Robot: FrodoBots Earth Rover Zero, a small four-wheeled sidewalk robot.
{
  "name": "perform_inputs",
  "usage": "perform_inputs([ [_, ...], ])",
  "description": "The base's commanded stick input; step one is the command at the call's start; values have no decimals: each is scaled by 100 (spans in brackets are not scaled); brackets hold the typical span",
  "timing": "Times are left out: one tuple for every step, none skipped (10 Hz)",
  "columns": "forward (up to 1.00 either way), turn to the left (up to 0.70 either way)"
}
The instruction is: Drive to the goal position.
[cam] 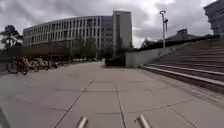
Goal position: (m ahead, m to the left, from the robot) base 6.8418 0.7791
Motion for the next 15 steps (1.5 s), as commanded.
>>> perform_inputs([
  [70, 0],
  [70, 0],
  [70, 0],
  [70, 0],
  [70, 0],
  [70, 0],
  [70, 0],
  [70, 0],
  [70, 0],
  [70, 0],
  [70, 0],
  [70, 0],
  [70, 0],
  [70, 0],
  [70, 0],
])
